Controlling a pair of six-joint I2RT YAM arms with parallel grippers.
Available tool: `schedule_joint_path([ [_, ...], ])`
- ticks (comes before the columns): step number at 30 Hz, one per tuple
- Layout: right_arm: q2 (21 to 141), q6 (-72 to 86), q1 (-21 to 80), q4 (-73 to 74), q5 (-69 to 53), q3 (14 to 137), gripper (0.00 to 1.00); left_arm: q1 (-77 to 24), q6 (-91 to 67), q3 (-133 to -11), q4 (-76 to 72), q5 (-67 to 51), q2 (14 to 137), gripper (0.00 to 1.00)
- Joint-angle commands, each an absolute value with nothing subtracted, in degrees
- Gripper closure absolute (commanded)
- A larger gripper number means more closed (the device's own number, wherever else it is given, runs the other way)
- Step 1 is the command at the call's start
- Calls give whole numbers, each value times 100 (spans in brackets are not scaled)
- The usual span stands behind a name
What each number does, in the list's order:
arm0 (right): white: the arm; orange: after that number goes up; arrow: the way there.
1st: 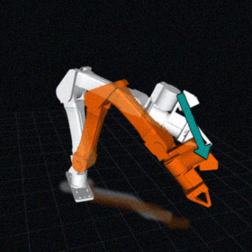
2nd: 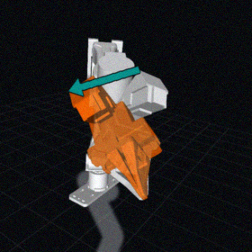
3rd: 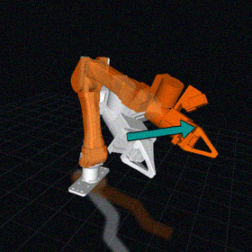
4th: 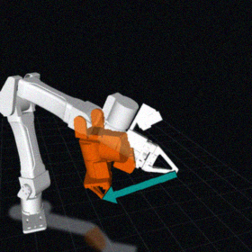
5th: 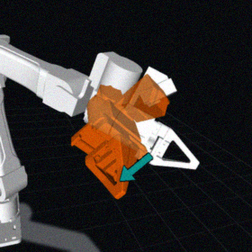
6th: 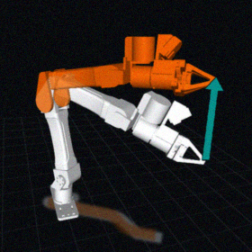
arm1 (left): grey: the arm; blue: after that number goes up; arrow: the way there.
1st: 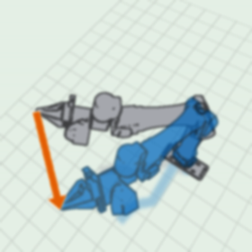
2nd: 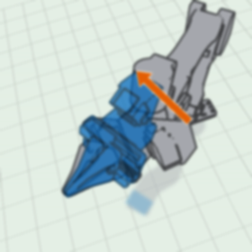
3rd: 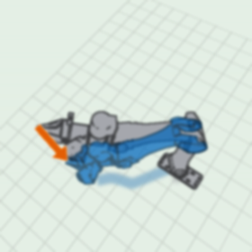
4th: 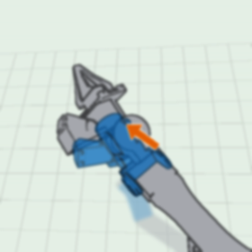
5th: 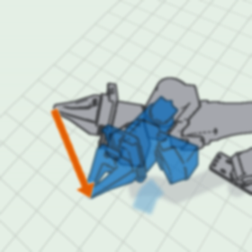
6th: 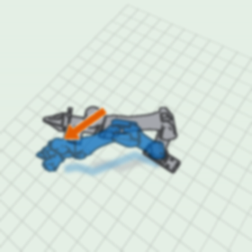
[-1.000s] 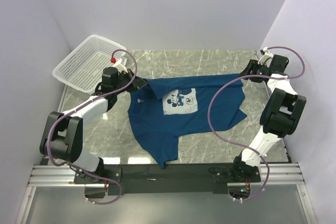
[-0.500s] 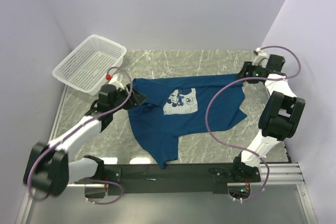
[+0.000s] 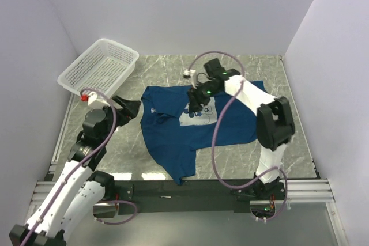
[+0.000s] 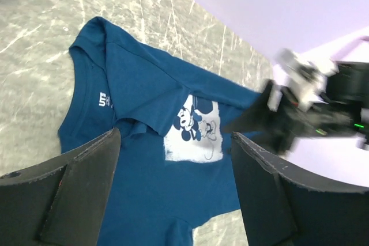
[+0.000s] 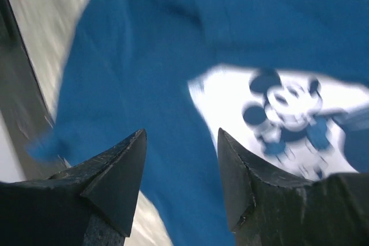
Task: Fold and stack the t-shirts
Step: Fold the tshirt
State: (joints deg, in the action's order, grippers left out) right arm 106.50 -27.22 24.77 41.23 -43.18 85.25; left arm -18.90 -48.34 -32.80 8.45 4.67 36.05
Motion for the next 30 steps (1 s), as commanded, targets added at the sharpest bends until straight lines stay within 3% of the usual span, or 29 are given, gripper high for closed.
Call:
schedule_joint_path([
  [1, 11284, -613, 2574, 3578, -4061, 9096, 41, -1872, -5211, -3191, 1344, 817, 3017, 18],
  [8, 11767, 1590, 2715, 2435, -3200, 8947, 40, -1872, -5396, -3032, 1757, 809, 2189, 16],
  [30, 12331, 2030, 3032, 2329, -3059, 8894, 47, -1872, -5581, -2769, 1846, 694, 1872, 17],
])
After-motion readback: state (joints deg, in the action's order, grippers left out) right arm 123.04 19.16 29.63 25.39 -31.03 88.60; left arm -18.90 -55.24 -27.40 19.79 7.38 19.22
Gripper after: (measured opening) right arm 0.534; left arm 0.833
